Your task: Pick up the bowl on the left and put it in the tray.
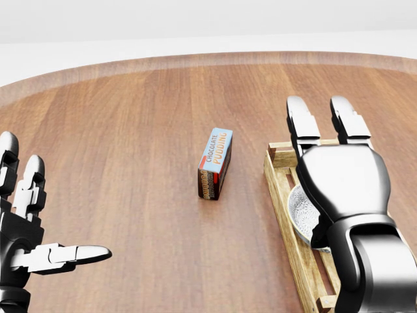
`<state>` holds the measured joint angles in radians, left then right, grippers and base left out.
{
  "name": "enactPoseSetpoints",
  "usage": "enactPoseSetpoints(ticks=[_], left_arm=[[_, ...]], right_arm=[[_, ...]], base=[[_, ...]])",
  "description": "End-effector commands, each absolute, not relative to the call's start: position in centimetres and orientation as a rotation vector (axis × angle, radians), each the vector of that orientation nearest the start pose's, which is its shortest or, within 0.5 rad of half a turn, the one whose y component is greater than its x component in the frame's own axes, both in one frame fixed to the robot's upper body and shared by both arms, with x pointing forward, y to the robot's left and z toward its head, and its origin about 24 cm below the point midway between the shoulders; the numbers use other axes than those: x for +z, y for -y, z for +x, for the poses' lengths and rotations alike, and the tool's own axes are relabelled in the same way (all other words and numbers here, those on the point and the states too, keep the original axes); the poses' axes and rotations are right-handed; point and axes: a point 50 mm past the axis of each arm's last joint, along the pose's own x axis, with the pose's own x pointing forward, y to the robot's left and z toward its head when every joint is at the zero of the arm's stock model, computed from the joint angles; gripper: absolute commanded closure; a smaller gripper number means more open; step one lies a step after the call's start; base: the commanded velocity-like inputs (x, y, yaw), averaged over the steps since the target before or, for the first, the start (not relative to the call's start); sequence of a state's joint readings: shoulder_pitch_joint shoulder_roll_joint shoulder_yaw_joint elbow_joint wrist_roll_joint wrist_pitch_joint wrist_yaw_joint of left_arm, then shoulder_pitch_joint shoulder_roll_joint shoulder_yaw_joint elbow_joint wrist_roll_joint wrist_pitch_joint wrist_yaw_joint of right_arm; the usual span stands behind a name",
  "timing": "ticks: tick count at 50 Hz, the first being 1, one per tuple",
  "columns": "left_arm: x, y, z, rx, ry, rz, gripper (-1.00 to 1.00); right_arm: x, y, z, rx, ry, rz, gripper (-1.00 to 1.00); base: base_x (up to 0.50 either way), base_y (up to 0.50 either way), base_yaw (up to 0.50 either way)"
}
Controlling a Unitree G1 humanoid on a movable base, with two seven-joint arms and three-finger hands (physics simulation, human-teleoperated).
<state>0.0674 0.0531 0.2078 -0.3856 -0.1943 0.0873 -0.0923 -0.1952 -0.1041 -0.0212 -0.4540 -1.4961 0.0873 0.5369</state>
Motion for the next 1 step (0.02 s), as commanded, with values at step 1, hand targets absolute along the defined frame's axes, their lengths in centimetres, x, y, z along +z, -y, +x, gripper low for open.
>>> enactPoseSetpoints(ticks=[1], left_arm=[[9.63, -19.61, 23.30, 0.080, 0.195, -0.084, -1.00]], right_arm=[[19.97, 13.62, 22.01, -0.157, 0.130, -1.534, -1.00]], base=[[0.00, 0.00, 0.00]])
